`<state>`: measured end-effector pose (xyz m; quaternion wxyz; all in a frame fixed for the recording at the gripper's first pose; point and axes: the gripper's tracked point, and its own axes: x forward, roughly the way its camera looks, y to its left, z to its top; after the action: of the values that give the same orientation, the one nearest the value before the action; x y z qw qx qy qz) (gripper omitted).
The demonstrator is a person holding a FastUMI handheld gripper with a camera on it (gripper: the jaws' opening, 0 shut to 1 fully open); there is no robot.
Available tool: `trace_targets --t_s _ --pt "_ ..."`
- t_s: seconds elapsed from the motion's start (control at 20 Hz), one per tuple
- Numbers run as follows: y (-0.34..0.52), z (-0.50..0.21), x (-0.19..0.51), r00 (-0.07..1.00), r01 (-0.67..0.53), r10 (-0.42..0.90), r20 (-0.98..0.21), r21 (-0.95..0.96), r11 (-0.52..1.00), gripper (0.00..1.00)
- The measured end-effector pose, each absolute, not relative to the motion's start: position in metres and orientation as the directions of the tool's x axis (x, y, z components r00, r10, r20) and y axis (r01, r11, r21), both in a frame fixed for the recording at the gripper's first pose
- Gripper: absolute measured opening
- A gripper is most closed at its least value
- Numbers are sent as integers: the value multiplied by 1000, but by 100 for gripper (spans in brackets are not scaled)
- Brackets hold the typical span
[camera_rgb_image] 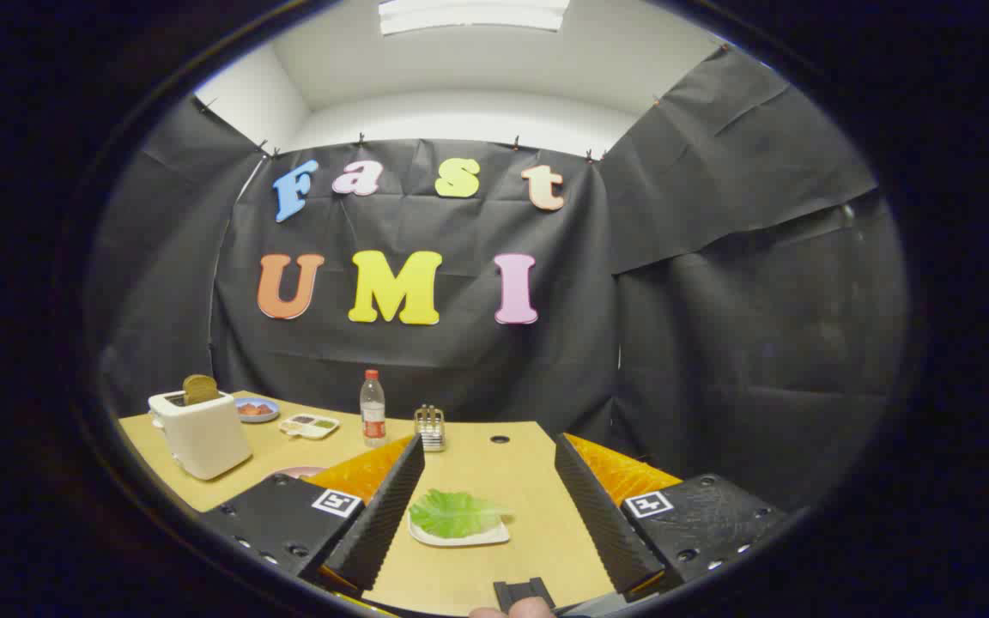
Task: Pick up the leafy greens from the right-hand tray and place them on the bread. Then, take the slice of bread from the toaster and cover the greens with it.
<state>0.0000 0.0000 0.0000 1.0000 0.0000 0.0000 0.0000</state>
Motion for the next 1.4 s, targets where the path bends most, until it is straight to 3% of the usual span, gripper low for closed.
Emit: trace_targets --t_s 1.4 --pt "22 -27 22 997 -20 15 -75 -71 997 95"
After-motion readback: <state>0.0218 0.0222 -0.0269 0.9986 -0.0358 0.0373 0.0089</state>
